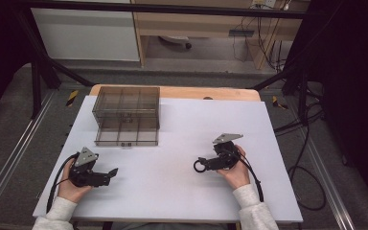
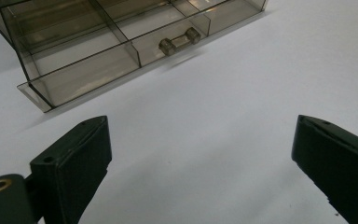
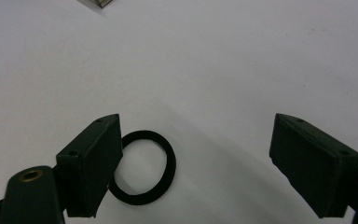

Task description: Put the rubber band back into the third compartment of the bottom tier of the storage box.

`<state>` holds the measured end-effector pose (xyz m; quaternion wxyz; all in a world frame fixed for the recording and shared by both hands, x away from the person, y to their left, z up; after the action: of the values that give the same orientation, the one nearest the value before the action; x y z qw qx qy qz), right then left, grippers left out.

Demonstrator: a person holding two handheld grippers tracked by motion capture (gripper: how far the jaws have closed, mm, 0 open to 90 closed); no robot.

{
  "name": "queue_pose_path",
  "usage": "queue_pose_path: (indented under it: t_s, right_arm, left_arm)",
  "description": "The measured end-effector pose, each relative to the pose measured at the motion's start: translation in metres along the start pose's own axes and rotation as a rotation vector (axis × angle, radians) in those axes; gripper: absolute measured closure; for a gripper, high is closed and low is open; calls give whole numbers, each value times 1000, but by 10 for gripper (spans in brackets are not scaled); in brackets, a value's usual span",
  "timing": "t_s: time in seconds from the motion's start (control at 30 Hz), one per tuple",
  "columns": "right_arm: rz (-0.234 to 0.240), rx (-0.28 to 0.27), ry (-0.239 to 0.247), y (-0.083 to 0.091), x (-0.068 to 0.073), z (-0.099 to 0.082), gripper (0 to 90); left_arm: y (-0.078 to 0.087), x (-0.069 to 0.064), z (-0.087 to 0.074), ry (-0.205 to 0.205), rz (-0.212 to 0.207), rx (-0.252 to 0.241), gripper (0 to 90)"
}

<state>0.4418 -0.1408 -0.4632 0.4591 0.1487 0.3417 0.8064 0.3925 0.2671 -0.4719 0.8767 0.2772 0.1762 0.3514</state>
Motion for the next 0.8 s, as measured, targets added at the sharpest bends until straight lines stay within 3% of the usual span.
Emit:
queue_pose_path:
  t_s: [0.5,0.8]
  right_arm:
    - [-3,51,18,-10,6,-8,319]
    - [5,63,29,-11,9,-10,481]
  left_arm:
    - [-2,1,-1,15,-13,10,41]
    - [-1,1,1,13,-10,-1,42]
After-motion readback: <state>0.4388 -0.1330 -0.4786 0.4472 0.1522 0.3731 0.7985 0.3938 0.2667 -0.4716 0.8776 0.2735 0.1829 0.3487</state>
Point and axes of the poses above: each handheld gripper's, and its own axes: y roughly backward along the jaws, z roughly out of its top, x roughly to its left, the point moved 5 cm from there along -y, roughly forward along the jaws, and after that the axes turned 12 degrees about -z, right-handed, at the moved point
